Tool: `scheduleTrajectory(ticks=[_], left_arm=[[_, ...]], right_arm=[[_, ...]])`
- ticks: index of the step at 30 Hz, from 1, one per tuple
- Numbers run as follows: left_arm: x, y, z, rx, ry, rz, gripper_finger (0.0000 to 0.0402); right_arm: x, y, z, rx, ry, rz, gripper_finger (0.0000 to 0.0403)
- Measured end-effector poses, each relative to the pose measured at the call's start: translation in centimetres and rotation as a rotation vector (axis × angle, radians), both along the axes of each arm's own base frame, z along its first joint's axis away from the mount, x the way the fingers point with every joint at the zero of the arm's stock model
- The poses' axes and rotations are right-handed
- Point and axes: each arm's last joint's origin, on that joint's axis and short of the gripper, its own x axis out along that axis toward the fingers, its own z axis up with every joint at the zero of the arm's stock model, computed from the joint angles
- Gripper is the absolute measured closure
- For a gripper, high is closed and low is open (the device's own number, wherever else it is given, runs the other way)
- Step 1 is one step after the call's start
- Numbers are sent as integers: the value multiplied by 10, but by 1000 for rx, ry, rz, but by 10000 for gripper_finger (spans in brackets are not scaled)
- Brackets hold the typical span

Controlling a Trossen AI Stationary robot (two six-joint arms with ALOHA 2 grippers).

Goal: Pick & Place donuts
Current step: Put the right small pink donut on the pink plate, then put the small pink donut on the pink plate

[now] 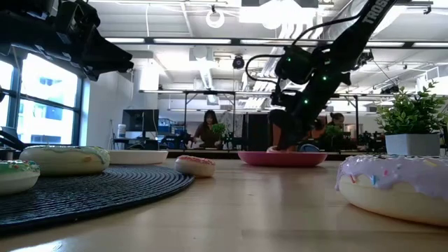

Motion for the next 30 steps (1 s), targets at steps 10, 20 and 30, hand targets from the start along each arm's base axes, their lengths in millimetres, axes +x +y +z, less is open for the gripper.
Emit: scheduleTrajectory(ticks=[10,20,30], left_arm=[[0,0,0,0,0,0,259],[0,0,0,0,0,6,259],[0,0,0,-14,-4,6,259]], right_arm=[[-3,-6,0,18,-2,-9,353],[-2,-7,1,-10,10,2,270],[45,38,36,87,-242,473,256]])
